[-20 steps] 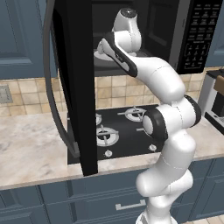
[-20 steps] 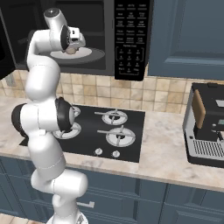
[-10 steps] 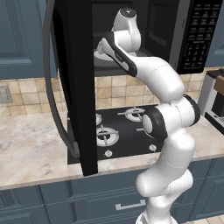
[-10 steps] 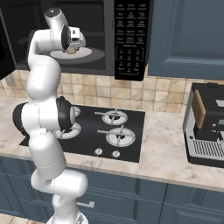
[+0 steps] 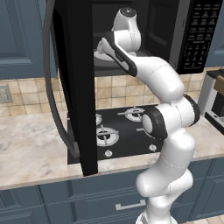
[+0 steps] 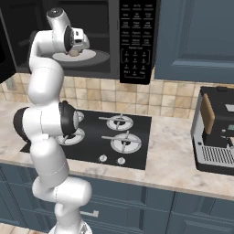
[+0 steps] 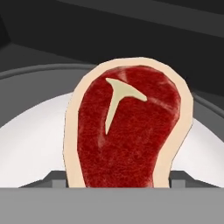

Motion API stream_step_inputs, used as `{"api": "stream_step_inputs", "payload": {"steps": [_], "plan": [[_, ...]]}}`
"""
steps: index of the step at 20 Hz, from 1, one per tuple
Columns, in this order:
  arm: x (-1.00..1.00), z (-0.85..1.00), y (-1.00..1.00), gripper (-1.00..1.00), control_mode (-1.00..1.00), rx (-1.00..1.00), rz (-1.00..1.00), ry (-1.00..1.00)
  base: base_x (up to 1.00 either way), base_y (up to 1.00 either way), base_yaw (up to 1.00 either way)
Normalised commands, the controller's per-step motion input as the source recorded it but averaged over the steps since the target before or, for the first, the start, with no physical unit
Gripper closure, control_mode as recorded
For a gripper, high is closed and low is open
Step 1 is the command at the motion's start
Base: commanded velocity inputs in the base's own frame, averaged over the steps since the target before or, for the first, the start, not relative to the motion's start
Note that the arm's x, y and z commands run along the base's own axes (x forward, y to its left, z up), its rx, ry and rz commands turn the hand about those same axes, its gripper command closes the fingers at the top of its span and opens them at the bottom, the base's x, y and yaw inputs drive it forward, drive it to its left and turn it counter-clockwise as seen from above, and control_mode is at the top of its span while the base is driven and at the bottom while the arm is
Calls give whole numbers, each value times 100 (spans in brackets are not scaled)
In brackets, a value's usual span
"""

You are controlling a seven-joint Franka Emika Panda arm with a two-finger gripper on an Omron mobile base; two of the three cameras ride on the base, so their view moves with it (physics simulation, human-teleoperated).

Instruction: Transport the steak from the fridge to the microwave and turn on the microwave.

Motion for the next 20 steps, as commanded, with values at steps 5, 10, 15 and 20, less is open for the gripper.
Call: {"api": "stream_step_inputs", "payload": {"steps": [5,10,15,20], "plan": [[-16,1,0,-100,-100,0,0,0,0,0,0],[-15,7,0,-100,-100,0,0,-3,0,0,0],[-14,8,-4,-100,-100,0,0,-4,0,0,0],[-34,15,-4,-100,-100,0,0,-9,0,0,0]]}}
